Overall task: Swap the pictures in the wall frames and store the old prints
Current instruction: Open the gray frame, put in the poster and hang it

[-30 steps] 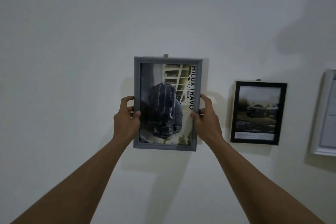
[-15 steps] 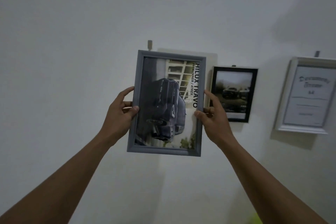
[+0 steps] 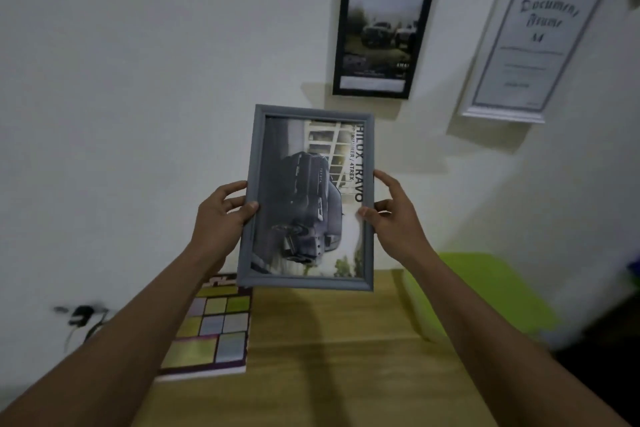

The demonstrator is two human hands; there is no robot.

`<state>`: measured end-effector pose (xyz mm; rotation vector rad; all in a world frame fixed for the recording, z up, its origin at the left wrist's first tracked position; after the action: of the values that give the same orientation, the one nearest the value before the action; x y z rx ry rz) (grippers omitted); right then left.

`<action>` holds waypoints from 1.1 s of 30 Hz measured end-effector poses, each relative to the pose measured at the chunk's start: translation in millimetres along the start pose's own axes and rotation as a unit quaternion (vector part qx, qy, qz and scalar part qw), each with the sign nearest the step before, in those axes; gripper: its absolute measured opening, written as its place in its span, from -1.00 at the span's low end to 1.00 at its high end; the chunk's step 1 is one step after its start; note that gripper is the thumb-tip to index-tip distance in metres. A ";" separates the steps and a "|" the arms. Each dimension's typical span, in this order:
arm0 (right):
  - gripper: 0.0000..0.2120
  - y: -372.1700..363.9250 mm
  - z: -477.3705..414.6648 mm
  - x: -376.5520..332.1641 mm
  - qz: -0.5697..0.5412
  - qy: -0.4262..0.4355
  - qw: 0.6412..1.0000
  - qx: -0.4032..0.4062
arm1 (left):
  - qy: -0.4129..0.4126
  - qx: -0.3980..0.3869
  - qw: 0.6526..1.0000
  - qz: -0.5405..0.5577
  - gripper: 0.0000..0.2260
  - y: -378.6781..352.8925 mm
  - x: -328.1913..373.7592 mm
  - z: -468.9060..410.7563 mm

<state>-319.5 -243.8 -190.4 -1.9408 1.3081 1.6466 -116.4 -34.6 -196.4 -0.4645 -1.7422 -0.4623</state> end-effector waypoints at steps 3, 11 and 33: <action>-0.42 -1.9 25.3 46.6 0.007 -0.052 0.998 -0.018 | 0.067 0.009 0.998 0.004 -0.69 -17.1 -40.7 23.9; -0.48 -19.9 67.4 143.3 -0.016 -0.198 0.979 -0.047 | 0.210 -0.083 0.974 0.012 -0.41 -37.9 -123.6 73.5; -0.19 -84.6 56.0 159.2 -0.167 -0.247 0.944 -0.144 | -0.012 -0.171 0.950 -0.260 -0.40 -121.6 -131.7 117.2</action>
<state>-299.8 -229.3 -377.6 -1.6092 0.5430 2.0379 -250.5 -82.0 -356.6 -0.2424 -1.8077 -1.1517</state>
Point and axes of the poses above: each hand's wrist, its own z-axis away from the middle knuckle, its own y-axis out of the back of the hand, x = y × z, the point moved 2 cm from there along -z, towards the middle knuckle, and after that the axes turned 2 degrees about -y, right-handed, at the moved point
